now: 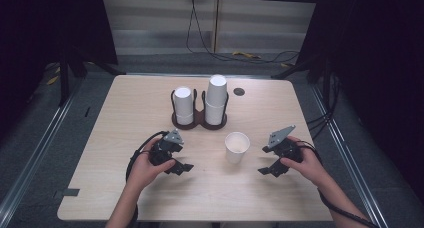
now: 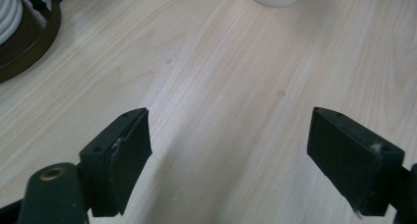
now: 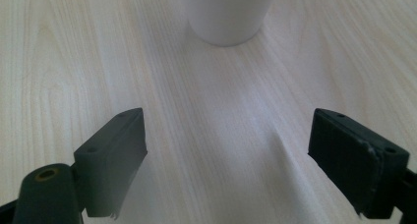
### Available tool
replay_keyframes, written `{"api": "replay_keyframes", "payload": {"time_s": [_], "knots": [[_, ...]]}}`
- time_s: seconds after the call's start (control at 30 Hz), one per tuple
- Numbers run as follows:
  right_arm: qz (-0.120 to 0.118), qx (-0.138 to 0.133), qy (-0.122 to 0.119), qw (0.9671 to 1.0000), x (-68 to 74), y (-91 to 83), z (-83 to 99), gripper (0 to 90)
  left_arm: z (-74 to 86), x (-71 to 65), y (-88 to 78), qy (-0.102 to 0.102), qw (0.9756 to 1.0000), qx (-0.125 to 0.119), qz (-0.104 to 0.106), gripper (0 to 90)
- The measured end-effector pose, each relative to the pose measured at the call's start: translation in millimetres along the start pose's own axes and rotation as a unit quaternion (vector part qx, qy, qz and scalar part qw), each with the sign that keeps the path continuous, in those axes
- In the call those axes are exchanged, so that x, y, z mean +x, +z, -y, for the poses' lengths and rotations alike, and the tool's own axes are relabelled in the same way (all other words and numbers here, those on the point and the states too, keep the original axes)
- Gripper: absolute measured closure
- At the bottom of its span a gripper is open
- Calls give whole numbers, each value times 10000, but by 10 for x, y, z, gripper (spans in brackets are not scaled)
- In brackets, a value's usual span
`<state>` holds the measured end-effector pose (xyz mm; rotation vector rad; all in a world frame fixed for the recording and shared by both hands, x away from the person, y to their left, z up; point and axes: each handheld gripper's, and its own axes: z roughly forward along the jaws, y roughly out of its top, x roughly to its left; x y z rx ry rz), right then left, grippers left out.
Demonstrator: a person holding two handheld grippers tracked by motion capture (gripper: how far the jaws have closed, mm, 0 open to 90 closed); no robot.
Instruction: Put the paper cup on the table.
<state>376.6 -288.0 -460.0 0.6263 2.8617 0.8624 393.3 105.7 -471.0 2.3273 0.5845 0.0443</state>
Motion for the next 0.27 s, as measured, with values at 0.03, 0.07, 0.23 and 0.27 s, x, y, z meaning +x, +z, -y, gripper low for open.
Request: {"api": "replay_keyframes", "payload": {"time_s": [0.03,0.07,0.23,0.27], "knots": [[37,-24,6,10000,3,-2,10,140,2,-2,3,5,10000,-19,-18,166],[66,-46,50,10000,11,-8,19,139,1,-1,0,20,10000,2,-5,167],[181,-167,83,9997,42,-13,46,137,-7,-3,-5,93,10000,-6,8,167],[153,-183,103,9997,47,-12,52,139,-6,0,-6,95,10000,-8,6,167]]}}
